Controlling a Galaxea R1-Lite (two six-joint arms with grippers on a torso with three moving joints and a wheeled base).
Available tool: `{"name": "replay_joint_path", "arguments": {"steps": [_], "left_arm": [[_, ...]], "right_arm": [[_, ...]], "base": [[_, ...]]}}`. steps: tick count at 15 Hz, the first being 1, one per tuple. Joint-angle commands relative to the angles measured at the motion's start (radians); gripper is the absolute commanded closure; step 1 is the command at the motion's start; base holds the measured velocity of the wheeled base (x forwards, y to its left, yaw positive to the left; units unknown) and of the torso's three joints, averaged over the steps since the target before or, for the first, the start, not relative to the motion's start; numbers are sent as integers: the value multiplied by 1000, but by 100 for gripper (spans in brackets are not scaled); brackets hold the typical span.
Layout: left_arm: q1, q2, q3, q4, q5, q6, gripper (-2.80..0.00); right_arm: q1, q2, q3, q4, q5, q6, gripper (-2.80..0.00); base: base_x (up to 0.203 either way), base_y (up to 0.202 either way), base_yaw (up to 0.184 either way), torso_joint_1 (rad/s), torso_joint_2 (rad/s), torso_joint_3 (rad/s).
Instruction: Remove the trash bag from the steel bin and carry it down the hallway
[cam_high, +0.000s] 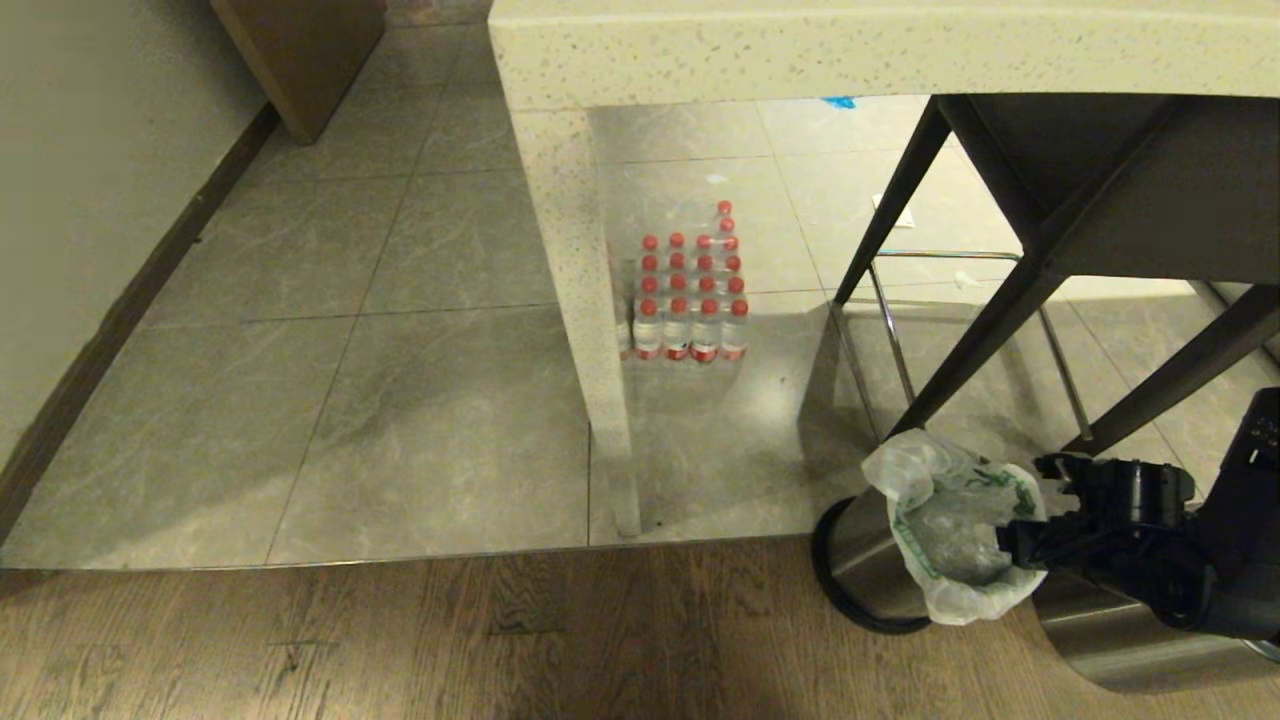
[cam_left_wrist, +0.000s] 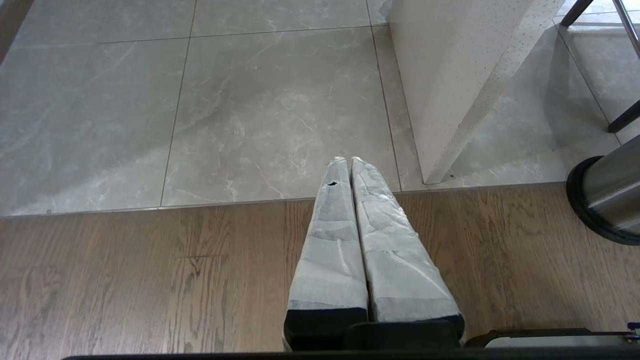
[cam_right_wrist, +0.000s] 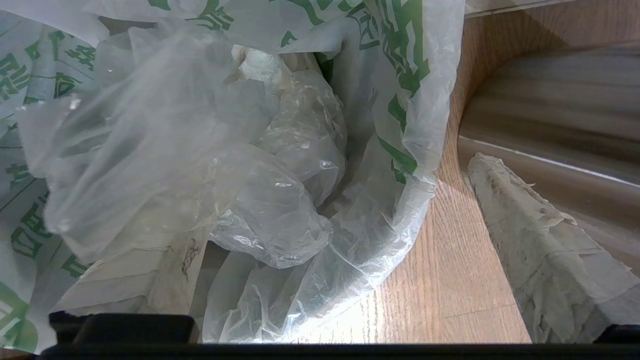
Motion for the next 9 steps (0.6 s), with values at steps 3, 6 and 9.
{"name": "replay_joint_path", "arguments": {"steps": [3,6,9], "left_arm": [[0,-1,0,0,1,0,0],[0,0,1,0,2,0,0],[0,-2,0,0,1,0,0]], "right_arm": [[13,-16,20,38,-1,8,-280],[61,-266,111,303,-11,38,-280],[108,-793,200,553,-14,62,-280]], "base": [[0,0,0,0,0,0],[0,0,0,0,0,0],[0,0,0,0,0,0]]}}
